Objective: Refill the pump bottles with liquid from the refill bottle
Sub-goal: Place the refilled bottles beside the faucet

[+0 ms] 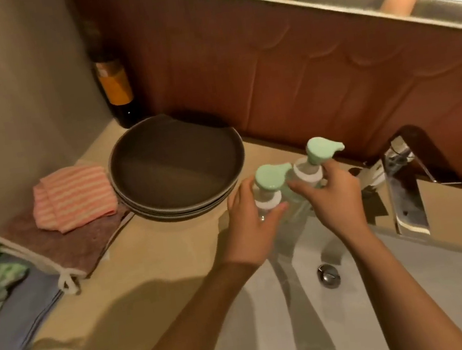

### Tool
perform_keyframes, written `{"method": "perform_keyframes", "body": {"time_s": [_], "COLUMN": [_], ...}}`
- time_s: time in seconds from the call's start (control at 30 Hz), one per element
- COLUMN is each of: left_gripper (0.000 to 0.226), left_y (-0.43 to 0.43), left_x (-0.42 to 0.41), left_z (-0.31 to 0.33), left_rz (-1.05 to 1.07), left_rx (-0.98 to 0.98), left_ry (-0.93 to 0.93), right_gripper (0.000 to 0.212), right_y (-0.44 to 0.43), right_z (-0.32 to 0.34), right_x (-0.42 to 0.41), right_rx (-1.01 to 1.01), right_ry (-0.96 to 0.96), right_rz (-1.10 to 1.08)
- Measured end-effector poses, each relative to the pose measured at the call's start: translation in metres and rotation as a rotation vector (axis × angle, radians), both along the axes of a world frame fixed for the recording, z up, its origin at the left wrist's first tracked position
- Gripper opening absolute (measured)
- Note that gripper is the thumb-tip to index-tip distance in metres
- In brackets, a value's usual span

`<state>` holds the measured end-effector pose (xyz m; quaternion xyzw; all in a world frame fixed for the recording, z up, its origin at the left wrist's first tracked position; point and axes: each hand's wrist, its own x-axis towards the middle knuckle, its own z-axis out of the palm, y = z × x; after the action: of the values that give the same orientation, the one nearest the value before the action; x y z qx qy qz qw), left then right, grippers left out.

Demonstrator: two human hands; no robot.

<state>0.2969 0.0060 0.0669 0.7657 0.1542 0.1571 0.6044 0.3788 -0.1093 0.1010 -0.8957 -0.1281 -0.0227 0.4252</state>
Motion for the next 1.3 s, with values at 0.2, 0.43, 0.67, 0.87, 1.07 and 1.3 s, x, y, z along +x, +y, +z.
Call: {"method": "perform_keyframes", "body": {"time_s": [0.2, 0.43, 0.67, 0.87, 1.07, 1.3], "left_gripper": [0.05, 0.055, 0.102, 0.093, 0.069, 0.024], "left_y": [-0.004, -0.001, -0.003, -0.015, -0.022, -0.004], "left_x": [0.086, 0.142, 0.12, 0.024, -0.093, -0.201], "left_z": [0.009, -0.007, -0.01, -0.028, -0.05, -0.053], "left_rz": [-0.08, -0.032, -0.06, -0.127, -0.131, 0.101], "left_rx": [0.067, 0.107, 0.157, 0.095, 0.008, -0.242], "left_ry": [-0.061, -0.029, 0.078, 0.152, 0.284, 0.331], "right_gripper": [0.041, 0.04, 0.061, 0.084, 0.081, 0.066], "right_y": [-0.022, -0.025, -0.02, -0.021, -0.01, 0.024], "right_z": [-0.006, -0.014, -0.019, -0.031, -0.044, -0.046], "right_x": [0.06, 0.096, 0.07, 0.001, -0.075, -0.157], "right_rx": [-0.065, -0.058, 0.046, 0.086, -0.138, -0.225], "right_ry": [-0.06, -0.046, 0.023, 0.019, 0.185, 0.26], "right_rz": [-0.11, -0.184, -0.129, -0.038, 0.083, 0.425]}}
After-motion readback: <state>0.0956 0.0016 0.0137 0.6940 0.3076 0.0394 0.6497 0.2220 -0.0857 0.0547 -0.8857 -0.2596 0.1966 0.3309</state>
